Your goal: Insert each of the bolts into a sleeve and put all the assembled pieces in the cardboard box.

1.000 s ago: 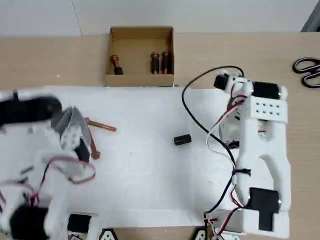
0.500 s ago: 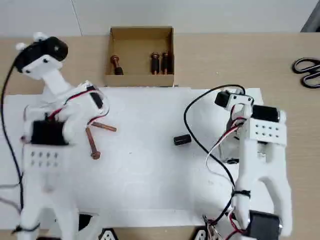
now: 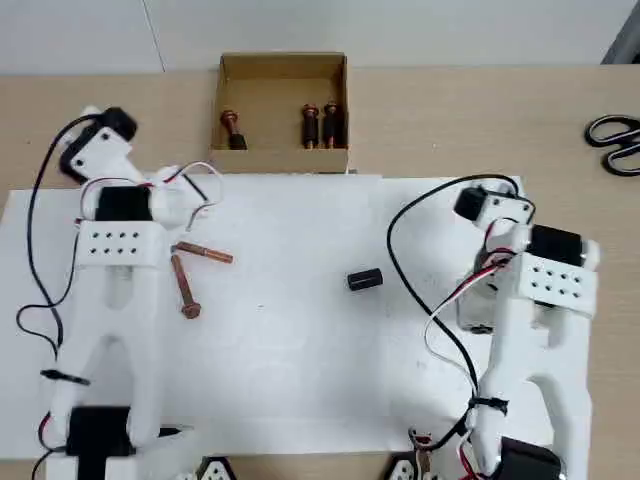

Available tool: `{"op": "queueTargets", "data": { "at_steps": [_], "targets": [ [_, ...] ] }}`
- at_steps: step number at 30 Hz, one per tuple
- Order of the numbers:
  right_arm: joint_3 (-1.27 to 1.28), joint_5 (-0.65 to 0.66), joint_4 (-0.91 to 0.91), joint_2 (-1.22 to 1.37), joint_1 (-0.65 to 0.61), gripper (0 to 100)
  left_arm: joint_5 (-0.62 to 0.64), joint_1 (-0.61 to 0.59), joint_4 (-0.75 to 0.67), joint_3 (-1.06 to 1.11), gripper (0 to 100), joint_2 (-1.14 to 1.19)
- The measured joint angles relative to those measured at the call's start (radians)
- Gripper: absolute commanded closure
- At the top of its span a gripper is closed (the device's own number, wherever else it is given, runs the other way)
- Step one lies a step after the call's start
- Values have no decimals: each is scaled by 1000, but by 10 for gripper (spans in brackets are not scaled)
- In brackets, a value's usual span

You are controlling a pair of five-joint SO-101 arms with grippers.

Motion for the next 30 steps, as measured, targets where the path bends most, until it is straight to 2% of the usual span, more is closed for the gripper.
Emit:
{"op": "queueTargets", "data": {
  "at_steps": [4,9,20,26,30],
  "targets": [
    [0,26,21,0,63,995,17,-48,2,0,994,37],
    [0,26,21,0,117,995,32,-49,6,-2,994,54],
    [0,26,21,0,123,995,38,-58,-68,-2,994,244],
    [0,26,21,0,123,995,41,-61,-166,-2,992,256],
    [0,26,21,0,123,995,41,-43,-178,-2,992,259]
  ]
}}
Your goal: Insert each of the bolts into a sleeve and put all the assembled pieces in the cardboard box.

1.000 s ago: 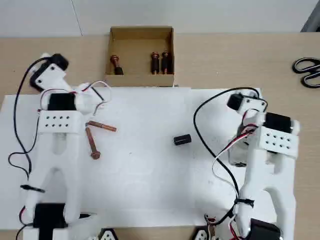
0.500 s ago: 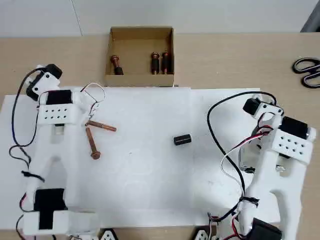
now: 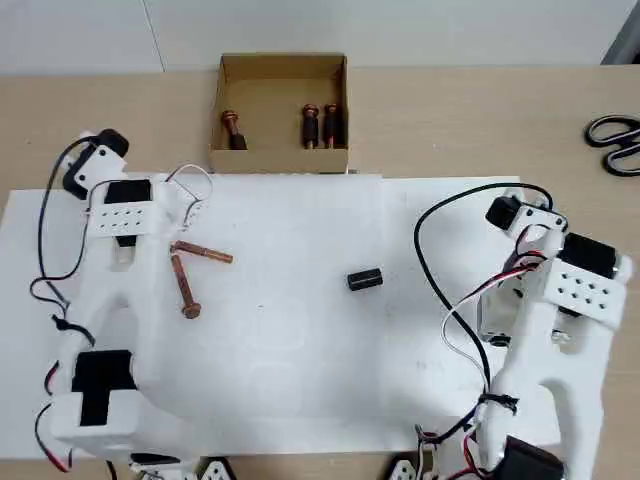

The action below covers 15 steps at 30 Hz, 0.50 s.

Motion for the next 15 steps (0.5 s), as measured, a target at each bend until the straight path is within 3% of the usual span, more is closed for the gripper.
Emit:
{"op": "queueTargets", "data": {
  "at_steps": [5,10,15],
  "targets": [
    [0,0,0,0,0,995,0,29,0,0,980,0],
    [0,0,0,0,0,995,0,38,0,0,890,0],
    [0,0,0,0,0,995,0,38,51,0,885,0]
  ]
}}
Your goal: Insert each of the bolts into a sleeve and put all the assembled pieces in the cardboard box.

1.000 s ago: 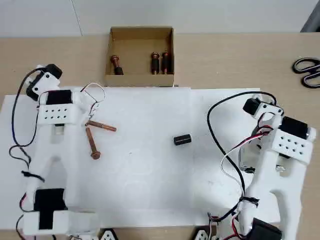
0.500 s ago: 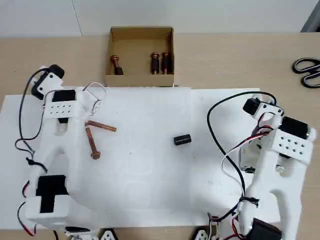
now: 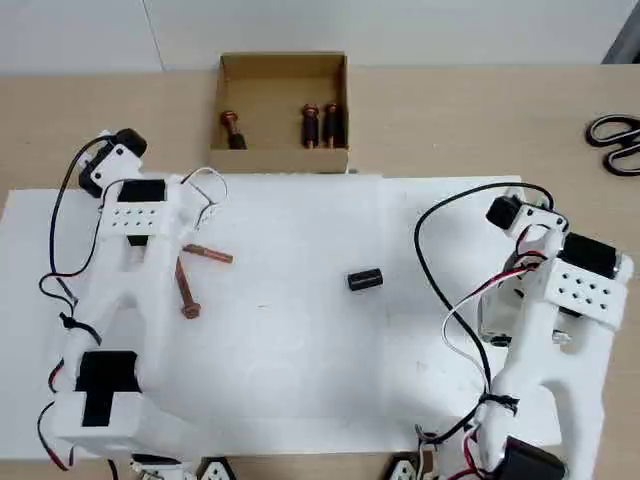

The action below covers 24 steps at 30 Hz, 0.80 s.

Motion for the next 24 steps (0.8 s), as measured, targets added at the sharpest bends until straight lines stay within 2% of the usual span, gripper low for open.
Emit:
{"op": "queueTargets", "data": {
  "at_steps": [5,18,24],
  "targets": [
    [0,0,0,0,0,995,0,0,46,0,885,0],
    [0,0,0,0,0,995,0,0,52,0,885,0],
    [0,0,0,0,0,995,0,0,120,0,885,0]
  ]
}}
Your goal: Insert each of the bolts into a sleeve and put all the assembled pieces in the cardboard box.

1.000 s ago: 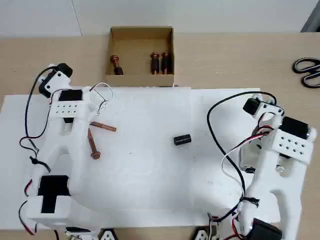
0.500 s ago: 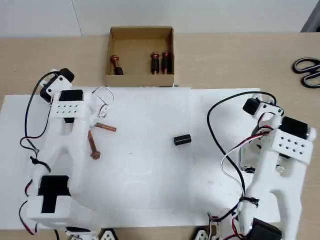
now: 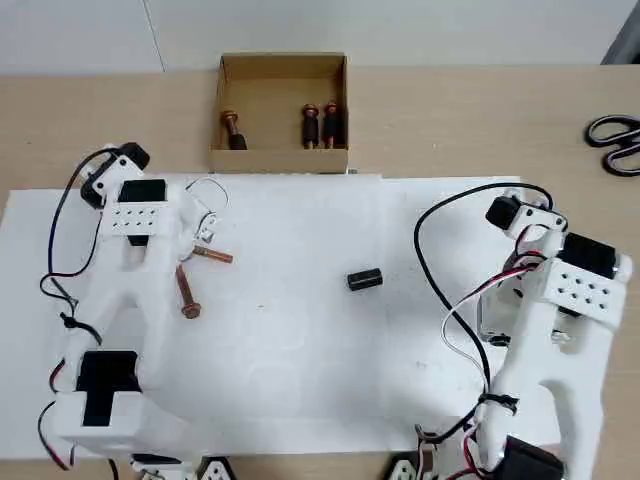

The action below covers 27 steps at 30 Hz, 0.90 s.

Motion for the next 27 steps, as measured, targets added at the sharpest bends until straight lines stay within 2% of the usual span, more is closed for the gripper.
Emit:
{"op": "queueTargets", "data": {
  "at_steps": [6,17,27],
  "targets": [
    [0,0,0,0,0,995,0,0,11,0,885,0],
    [0,0,0,0,0,995,0,0,-91,0,885,0],
    [0,0,0,0,0,995,-3,-48,-97,-2,885,140]
  ]
}}
